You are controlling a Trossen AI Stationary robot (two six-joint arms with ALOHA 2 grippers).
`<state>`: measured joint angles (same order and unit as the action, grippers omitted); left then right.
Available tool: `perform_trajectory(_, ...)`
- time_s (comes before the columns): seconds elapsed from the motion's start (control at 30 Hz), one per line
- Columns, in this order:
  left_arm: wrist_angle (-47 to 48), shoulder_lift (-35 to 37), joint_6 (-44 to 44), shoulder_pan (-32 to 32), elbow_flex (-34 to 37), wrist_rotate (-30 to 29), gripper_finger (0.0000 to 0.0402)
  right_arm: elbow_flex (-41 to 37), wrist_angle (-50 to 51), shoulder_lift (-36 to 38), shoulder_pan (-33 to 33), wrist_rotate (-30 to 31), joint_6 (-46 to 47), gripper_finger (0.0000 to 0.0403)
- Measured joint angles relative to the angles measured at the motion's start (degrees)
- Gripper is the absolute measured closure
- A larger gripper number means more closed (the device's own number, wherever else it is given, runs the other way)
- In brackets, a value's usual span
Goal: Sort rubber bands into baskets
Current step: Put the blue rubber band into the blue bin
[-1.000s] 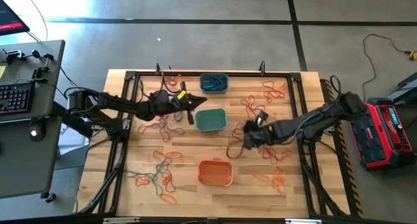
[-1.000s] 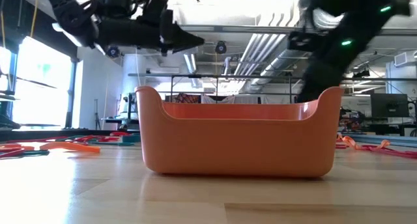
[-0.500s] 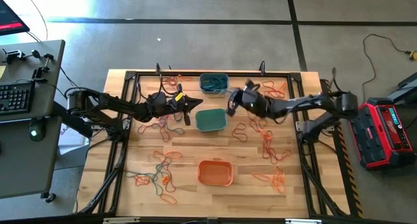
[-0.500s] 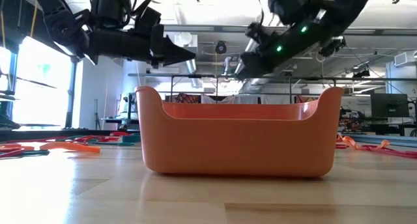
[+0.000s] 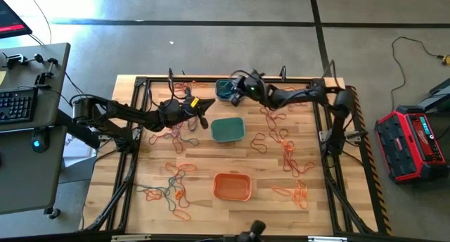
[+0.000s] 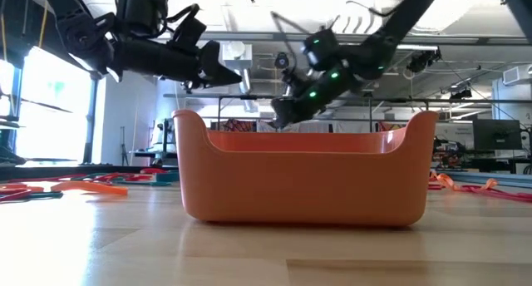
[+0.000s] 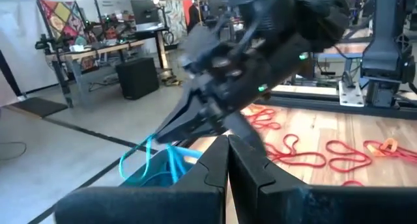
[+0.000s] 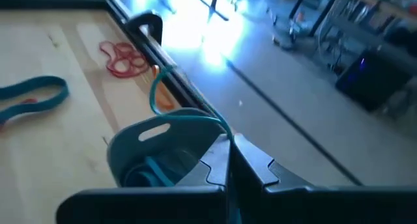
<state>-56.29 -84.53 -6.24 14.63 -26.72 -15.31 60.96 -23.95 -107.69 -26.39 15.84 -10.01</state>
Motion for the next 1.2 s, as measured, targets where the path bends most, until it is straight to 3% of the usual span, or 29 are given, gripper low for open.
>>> perform_trajectory(0.23, 4.7, 0.0, 2.7, 0.7, 0.0, -2.4, 0.0401, 7.6, 9.6, -4.2, -1.4, 0.0, 3.7, 0.0403)
perform_trajectory(1.0, 6.9, 0.0, 4.2, 3.9, 0.0, -3.2, 0.0401, 9.2, 18.7, -4.5, -2.9, 0.1, 9.1, 0.0402)
perform_trajectory(1.2, 7.0, 0.0, 4.6, 3.9, 0.0, 1.7, 0.0401, 9.2, 20.1, -4.5, -2.9, -5.1, 9.9, 0.0372)
